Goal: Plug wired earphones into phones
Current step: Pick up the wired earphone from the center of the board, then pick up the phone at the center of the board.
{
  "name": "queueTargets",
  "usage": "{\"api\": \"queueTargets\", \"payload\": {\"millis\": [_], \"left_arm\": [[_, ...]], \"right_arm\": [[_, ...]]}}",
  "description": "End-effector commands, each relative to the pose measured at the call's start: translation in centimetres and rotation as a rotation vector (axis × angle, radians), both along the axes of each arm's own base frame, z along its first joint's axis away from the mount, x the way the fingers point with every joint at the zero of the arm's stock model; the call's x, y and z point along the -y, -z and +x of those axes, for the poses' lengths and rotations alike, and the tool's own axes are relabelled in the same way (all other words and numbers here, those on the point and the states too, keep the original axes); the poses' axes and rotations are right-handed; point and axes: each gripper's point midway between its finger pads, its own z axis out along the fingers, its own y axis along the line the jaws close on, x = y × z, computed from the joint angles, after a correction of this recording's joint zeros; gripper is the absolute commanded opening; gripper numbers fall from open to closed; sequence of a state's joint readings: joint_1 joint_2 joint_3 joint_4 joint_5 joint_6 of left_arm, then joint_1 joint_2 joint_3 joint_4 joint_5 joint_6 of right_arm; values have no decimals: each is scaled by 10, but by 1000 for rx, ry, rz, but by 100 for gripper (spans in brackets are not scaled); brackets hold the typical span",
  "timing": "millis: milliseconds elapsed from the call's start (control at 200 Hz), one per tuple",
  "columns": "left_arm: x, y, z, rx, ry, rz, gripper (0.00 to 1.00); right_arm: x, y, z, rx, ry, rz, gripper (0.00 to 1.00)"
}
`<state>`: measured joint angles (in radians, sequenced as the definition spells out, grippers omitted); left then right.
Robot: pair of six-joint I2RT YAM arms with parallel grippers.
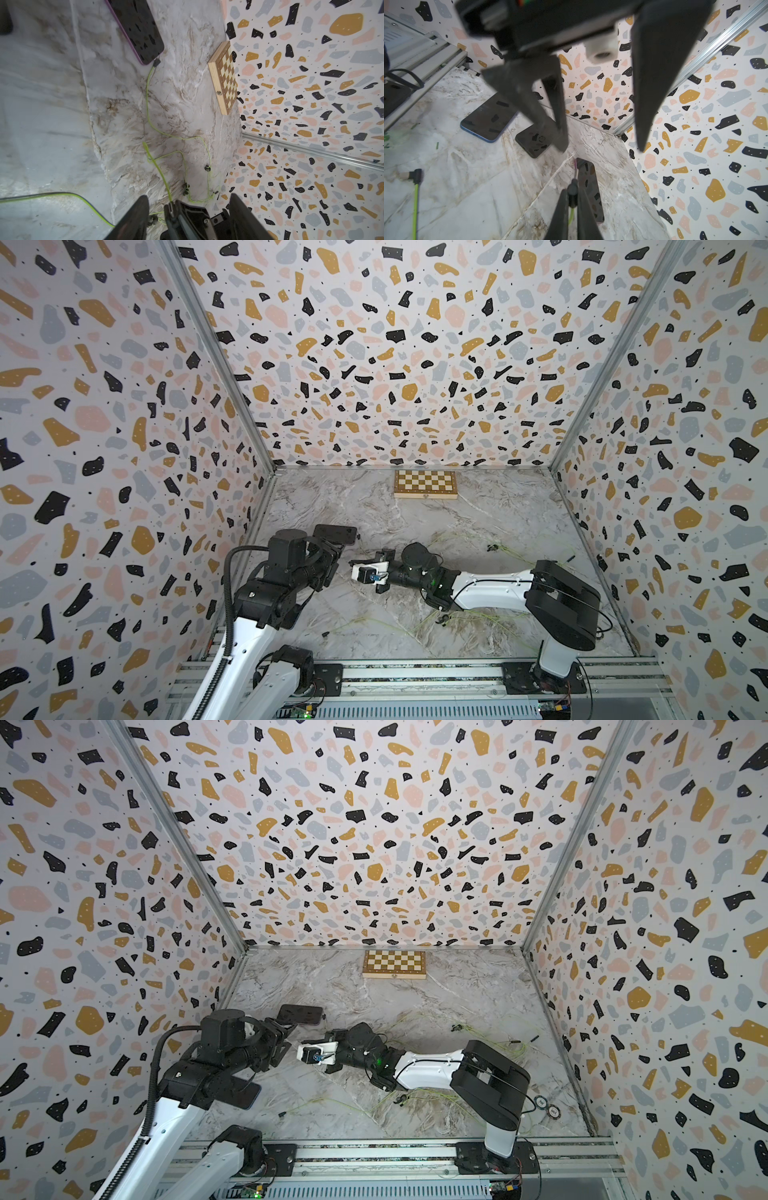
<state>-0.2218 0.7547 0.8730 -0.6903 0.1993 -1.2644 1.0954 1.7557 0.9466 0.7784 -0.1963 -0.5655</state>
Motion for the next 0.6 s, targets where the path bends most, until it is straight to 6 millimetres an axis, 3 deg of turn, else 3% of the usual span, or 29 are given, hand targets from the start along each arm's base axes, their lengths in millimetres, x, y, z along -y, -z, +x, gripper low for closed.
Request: {"api": "queueTargets", "payload": {"millis": [0, 160, 365, 596], "left_arm": [[-31, 2, 4, 10, 12, 306, 76], [-60, 46, 17, -142, 18, 531, 89], [-92, 119, 35, -290, 1, 547, 95], [-128, 162, 49, -415, -17, 574, 100]], "right_arm": [[24, -17, 6, -99, 66, 50, 0], [66, -4, 13, -273, 150, 76, 0], [116, 9, 21, -382, 267, 90, 0], [152, 8, 30, -458, 326, 132, 0]]}}
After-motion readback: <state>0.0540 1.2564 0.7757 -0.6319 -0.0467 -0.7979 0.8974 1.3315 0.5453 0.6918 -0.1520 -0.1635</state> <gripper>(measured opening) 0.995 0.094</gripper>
